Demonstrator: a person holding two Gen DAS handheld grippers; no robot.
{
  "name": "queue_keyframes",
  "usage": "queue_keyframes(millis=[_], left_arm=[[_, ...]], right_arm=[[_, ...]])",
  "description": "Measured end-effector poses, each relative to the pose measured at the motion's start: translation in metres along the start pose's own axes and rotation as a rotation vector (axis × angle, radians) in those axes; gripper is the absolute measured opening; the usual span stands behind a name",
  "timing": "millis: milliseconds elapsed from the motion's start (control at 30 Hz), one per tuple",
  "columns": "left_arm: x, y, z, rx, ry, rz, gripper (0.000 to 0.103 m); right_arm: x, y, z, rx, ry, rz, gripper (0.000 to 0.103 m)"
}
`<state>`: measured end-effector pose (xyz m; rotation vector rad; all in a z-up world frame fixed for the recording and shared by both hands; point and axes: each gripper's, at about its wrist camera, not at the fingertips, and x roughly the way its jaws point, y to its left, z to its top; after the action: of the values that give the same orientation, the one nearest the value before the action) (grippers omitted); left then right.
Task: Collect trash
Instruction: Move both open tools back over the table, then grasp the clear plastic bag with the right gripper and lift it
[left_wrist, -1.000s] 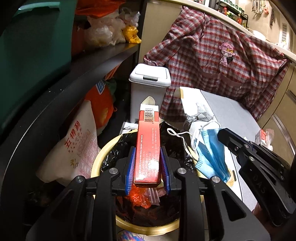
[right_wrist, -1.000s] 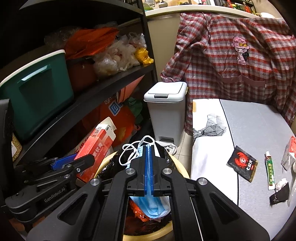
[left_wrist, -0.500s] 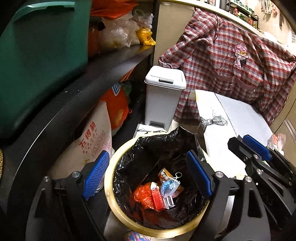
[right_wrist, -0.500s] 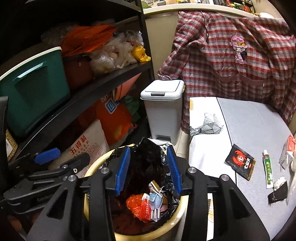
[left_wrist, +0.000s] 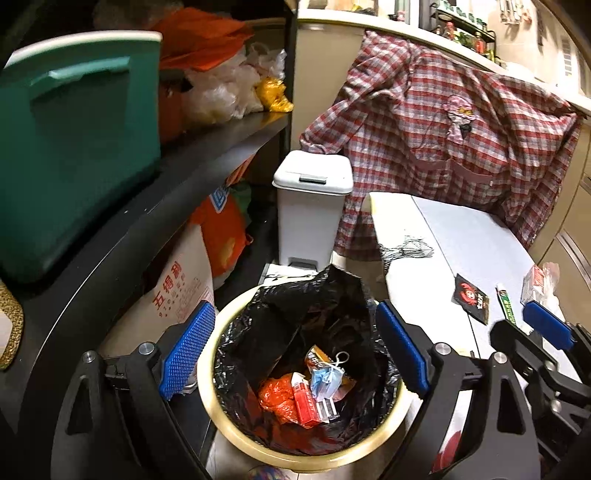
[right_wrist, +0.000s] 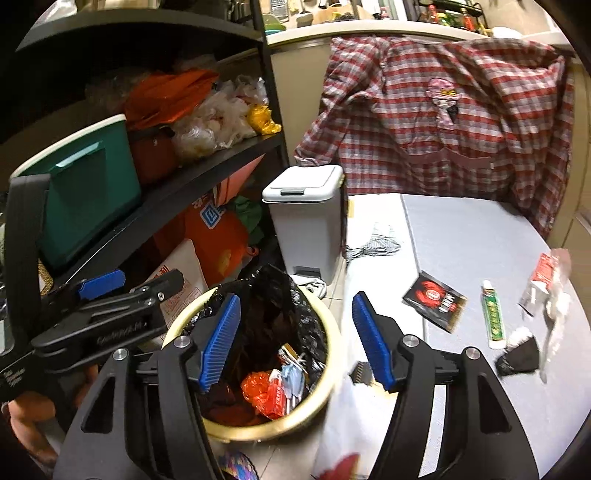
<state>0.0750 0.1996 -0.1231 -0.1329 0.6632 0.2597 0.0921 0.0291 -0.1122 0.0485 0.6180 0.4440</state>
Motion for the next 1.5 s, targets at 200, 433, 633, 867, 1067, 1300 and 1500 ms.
queue_keyframes(millis=[200, 433, 633, 867, 1067, 1300, 1500], left_arm=[[-0.015, -0.024, 0.002, -0.007, -0.025, -0.05, 0.088], [-0.024, -0.07, 0.004, 0.002, -0.068, -0.124, 0.089], [-0.016, -0.123, -0.002, 0.083, -0.08, -0.159, 0.091], [-0.007, -0.172, -0.007, 0.159, -0.079, -0.225, 0.091], [-0.005, -0.187, -0.008, 0.206, -0.087, -0.233, 0.091], [0.008, -0.173, 0.0, 0.135, -0.055, -0.24, 0.092], [0.022, -0.164, 0.003, 0.087, -0.019, -0.232, 0.092]], right_arm=[[-0.035, -0.038, -0.006, 0.042, -0.03, -0.056, 0.069], [-0.07, -0.096, -0.018, 0.108, -0.076, -0.163, 0.069], [-0.095, -0.146, -0.026, 0.16, -0.116, -0.265, 0.069], [-0.101, -0.205, -0.026, 0.22, -0.129, -0.387, 0.07], [-0.076, -0.257, -0.016, 0.223, -0.128, -0.476, 0.072], [-0.027, -0.312, -0.017, 0.287, -0.107, -0.549, 0.072], [0.005, -0.342, -0.021, 0.328, -0.055, -0.598, 0.068]])
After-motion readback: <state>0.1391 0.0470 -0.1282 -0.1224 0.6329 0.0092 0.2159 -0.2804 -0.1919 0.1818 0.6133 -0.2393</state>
